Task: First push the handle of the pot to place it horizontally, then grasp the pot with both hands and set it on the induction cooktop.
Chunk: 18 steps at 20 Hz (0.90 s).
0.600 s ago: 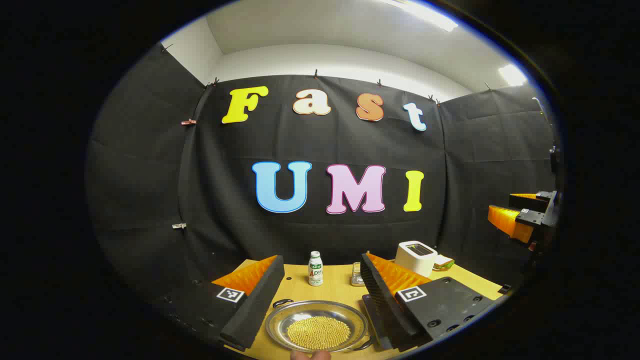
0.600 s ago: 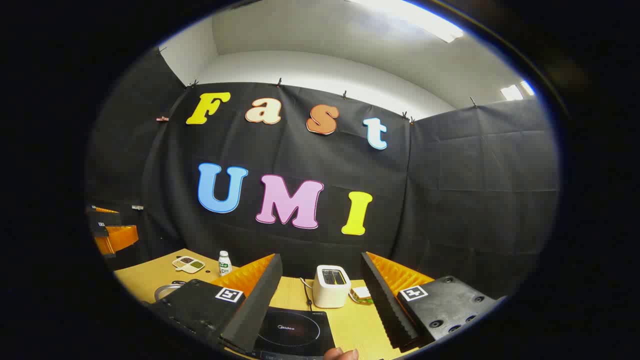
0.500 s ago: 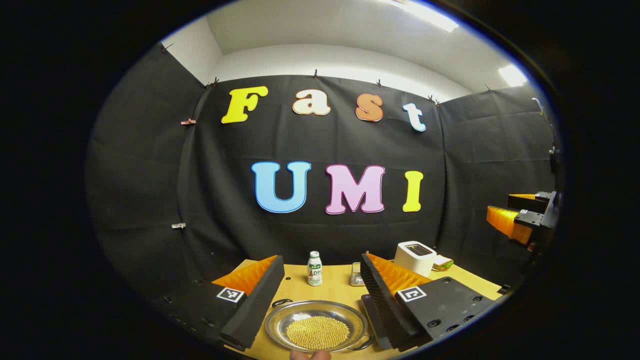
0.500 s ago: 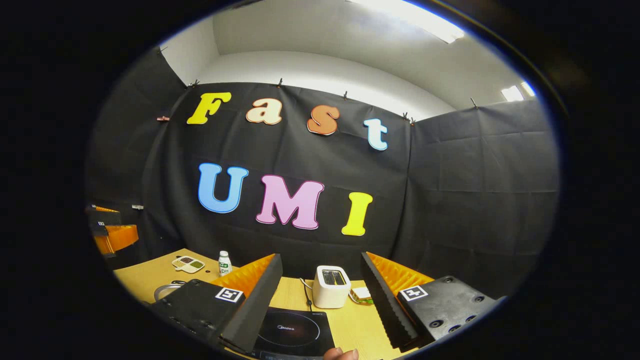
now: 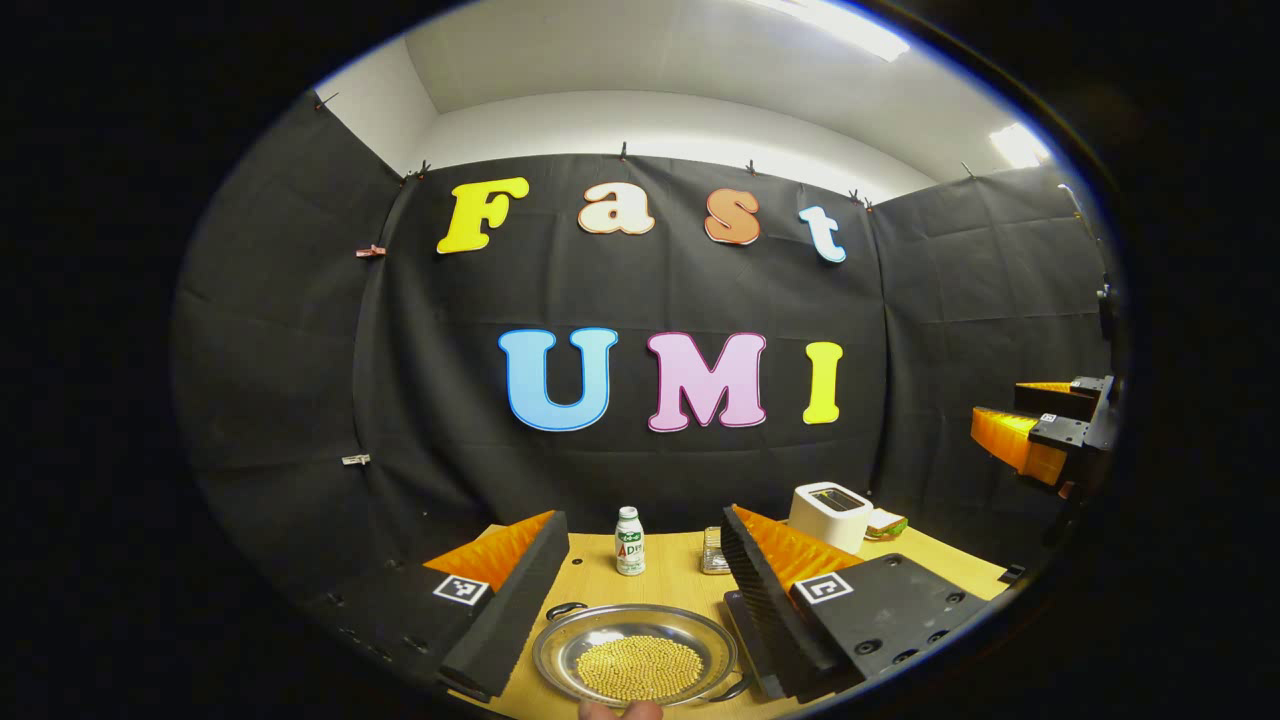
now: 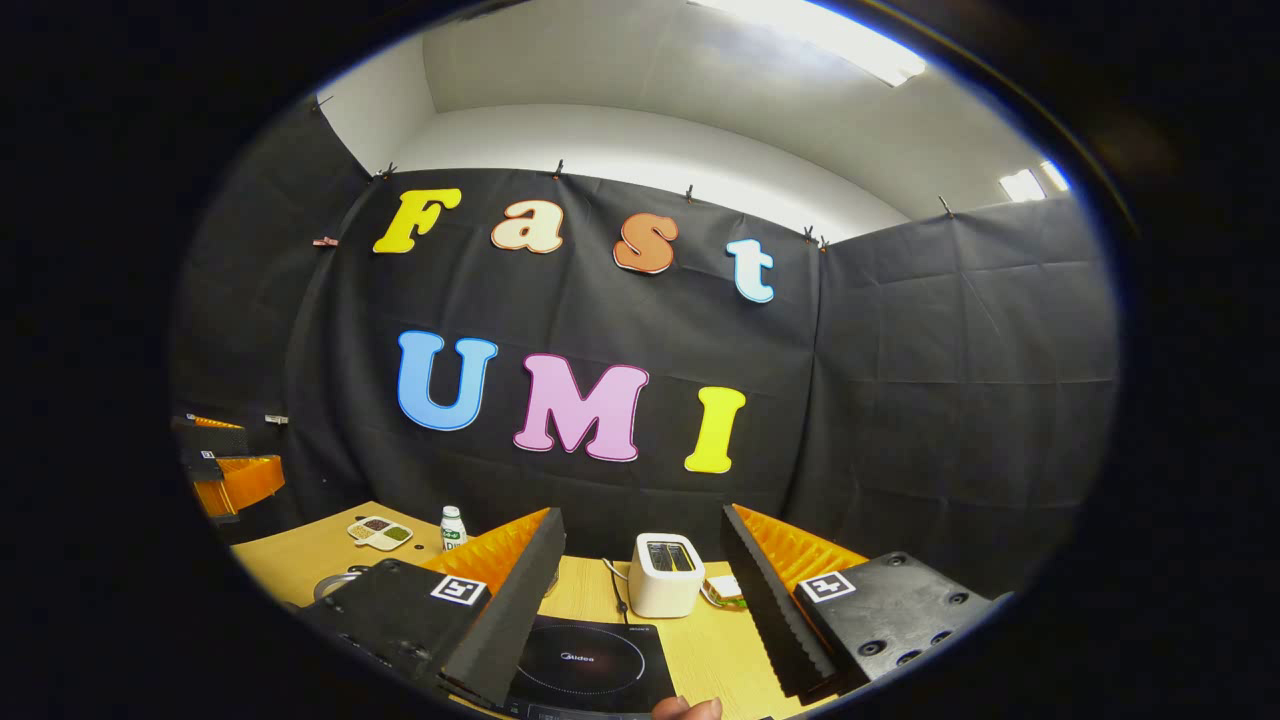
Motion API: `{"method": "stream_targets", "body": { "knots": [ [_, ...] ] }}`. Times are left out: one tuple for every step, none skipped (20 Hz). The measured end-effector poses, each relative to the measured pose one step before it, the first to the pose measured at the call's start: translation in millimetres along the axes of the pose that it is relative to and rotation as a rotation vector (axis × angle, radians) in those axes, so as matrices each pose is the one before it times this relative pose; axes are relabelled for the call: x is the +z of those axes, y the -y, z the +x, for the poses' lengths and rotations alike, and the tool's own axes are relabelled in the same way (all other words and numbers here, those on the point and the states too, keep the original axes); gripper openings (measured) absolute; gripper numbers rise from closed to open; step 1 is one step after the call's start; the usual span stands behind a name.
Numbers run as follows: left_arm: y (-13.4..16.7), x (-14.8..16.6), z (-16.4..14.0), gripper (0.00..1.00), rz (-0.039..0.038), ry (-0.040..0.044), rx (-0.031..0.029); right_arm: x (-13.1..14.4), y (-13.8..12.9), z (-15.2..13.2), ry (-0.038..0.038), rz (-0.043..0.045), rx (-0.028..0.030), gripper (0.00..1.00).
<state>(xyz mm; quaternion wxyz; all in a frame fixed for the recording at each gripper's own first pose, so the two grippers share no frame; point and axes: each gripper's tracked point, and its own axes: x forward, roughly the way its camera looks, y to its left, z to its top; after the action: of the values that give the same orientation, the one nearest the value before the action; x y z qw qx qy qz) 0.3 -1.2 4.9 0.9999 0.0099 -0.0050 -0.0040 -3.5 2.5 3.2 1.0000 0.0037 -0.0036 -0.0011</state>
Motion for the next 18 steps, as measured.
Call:
{"method": "stream_targets", "body": {
  "knots": [
    [-0.39,0.78,-0.29,0.95,0.00077,0.00224,0.00006,1.16,-0.23,0.73,0.00013,0.00086,-0.00009,0.97],
    [-0.26,0.33,-0.04,0.95,0.00153,0.00186,-0.00017,1.16,-0.39,-0.44,0.00265,0.00339,0.00098,0.97],
    [-0.95,0.62,0.13,0.95,0.00237,0.00162,0.00203,0.61,-0.1,-0.9,0.00417,0.00283,0.00169,0.97],
    [-0.51,1.43,0.02,0.95,0.00181,0.00183,0.00118,0.11,-0.35,0.07,0.00259,0.00038,0.00074,0.97],
    [1.26,-1.07,0.08,0.95,0.00039,0.00016,-0.00442,1.5,-1.47,0.59,0.00198,-0.00003,0.00336,0.97],
    [-0.64,-0.17,-0.23,0.95,-0.00103,0.00138,-0.00088,-0.54,-0.39,0.35,0.0007,-0.00111,0.00121,0.97],
    [-0.49,1.8,0.22,0.95,-0.00011,0.00134,0.00095,0.64,-0.17,0.75,0.00105,-0.00129,0.00091,0.97],
    [-0.59,1.34,-0.4,0.95,0.00067,0.00195,0.00241,1.24,-0.11,0.31,0.00506,0.00105,0.00144,0.97],
    [0.13,1.01,0.02,0.95,0.00062,0.00389,0.00164,2.52,-0.12,0.16,0.00788,0.00278,-0.00275,0.97],
    [-0.94,1.86,-0.62,0.95,-0.00013,0.00606,0.00315,4.14,0.61,0.06,0.01638,0.00362,-0.00151,0.97],
    [0.73,1.76,-0.14,0.95,-0.00158,0.00532,-0.003,4.34,1.11,-0.58,0.01719,0.00001,-0.00248,0.97],
    [2.17,2.41,1.13,0.94,-0.0014,0.00455,-0.00568,3.8,2.33,0.87,0.01986,-0.00504,-0.00521,0.97],
    [1.38,-1.18,-0.95,0.88,0.00164,0.0005,-0.0072,3.81,1.77,-0.01,0.01961,-0.00638,-0.00572,0.97],
    [2.04,1.93,0.97,0.83,0.00196,0.00238,-0.01006,0.85,1.07,0.25,0.00954,-0.00364,-0.00318,0.97],
    [4.64,0.74,-2.07,0.73,0.00027,0.00033,-0.02285,-1.28,-0.97,-0.22,-0.00175,0.00324,0.0062,0.97],
    [7.5,1.88,-1.36,0.62,0.00151,-0.00104,-0.03492,-3.07,-2.25,-0.63,-0.00886,0.00726,0.0084,0.97],
    [5.88,-1.82,0.22,0.44,0.0031,-0.00528,-0.02481,-1.34,-0.74,0.67,-0.00949,0.00621,0.00365,0.97],
    [2.29,-3.51,-1.1,0.34,0.00588,-0.01428,-0.01478,-0.01,1.77,-0.04,-0.00273,0.00062,-0.00332,0.98]
  ]
}}
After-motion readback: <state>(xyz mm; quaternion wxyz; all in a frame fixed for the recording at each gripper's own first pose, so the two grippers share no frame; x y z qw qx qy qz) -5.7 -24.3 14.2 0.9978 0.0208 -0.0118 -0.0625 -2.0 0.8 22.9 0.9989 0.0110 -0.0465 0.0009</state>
